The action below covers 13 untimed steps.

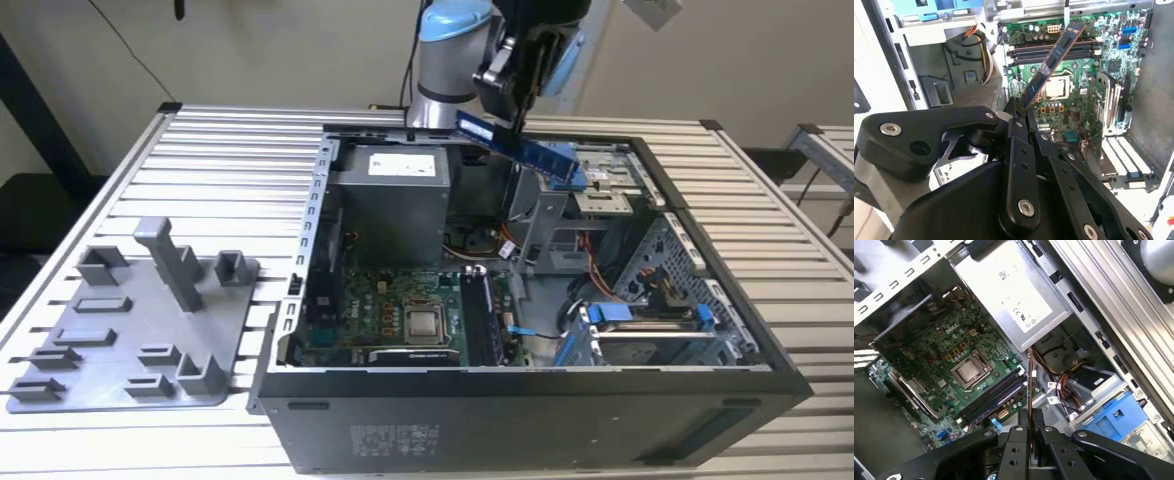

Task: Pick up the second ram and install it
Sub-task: 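Insert the second ram into the second slot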

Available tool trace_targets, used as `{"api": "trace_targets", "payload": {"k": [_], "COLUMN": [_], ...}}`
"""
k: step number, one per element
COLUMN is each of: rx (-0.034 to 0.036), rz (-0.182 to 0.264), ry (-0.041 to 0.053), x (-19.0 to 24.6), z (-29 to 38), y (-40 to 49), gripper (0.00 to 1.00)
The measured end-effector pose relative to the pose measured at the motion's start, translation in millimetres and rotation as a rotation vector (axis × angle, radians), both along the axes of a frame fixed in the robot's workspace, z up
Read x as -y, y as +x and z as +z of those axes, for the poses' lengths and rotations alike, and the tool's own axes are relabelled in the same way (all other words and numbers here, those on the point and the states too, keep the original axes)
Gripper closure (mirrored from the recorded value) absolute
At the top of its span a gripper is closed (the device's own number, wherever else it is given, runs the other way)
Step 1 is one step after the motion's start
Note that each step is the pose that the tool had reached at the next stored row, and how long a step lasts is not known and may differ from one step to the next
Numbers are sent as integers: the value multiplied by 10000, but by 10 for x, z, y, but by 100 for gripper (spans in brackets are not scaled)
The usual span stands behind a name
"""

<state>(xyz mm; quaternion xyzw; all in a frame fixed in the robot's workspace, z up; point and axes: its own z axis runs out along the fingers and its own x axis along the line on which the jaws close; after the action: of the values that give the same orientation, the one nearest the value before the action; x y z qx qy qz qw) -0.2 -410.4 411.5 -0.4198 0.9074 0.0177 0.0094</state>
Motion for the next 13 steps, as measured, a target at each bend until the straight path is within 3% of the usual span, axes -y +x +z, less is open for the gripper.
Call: {"api": "trace_targets", "payload": {"k": [13], "rx": [0], "rz": [-1526], "ry": [1], "x": [0], "z": [-7], "y": [0], "gripper": [86]}}
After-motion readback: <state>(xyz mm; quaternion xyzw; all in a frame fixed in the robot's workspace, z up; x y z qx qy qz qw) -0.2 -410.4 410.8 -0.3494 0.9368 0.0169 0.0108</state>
